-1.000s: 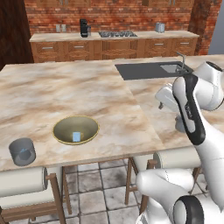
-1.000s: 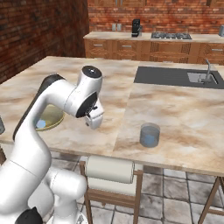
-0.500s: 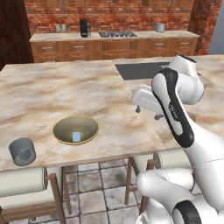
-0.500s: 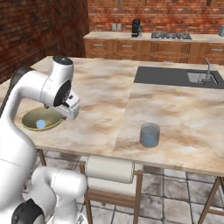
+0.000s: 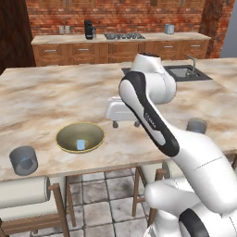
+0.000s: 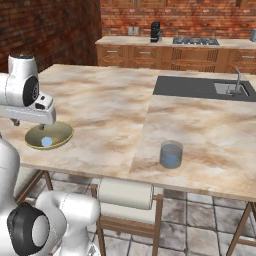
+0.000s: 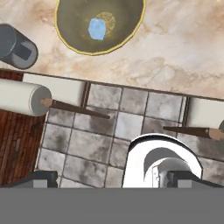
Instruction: There are four ice cubes in the ice bowl. Place two ice cubes in each glass of water.
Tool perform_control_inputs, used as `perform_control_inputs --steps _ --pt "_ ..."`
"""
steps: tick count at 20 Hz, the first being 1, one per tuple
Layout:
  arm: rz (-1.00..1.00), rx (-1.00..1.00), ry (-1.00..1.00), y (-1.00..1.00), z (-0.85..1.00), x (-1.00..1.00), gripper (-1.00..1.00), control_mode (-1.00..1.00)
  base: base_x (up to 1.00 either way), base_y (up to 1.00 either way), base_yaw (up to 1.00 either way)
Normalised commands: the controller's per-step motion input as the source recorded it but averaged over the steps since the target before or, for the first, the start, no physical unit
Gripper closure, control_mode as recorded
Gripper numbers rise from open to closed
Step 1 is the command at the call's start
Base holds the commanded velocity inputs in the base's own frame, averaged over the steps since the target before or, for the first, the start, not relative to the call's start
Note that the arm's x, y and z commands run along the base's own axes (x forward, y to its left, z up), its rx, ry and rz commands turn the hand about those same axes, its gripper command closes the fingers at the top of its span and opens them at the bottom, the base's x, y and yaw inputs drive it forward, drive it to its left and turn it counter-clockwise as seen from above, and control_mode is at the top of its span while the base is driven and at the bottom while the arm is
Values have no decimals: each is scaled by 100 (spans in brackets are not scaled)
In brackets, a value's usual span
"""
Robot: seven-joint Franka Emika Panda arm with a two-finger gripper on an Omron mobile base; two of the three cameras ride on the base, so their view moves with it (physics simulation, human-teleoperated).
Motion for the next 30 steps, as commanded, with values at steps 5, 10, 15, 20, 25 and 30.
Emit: perform_control_inputs --steps 5,10,15,20,25,30 --pt "7 -3 -7 41 -7 -1 -100 -100 0 0 0" --pt "0 0 -17 21 -46 14 -100 -100 0 0 0" --pt "0 0 -6 17 -48 48 -100 -100 0 0 0" --pt "-2 0 0 26 -29 47 -100 -100 0 0 0" --pt "-4 -1 3 28 -24 18 -100 -100 0 0 0" --pt "-2 -1 2 3 -30 31 -100 -100 0 0 0"
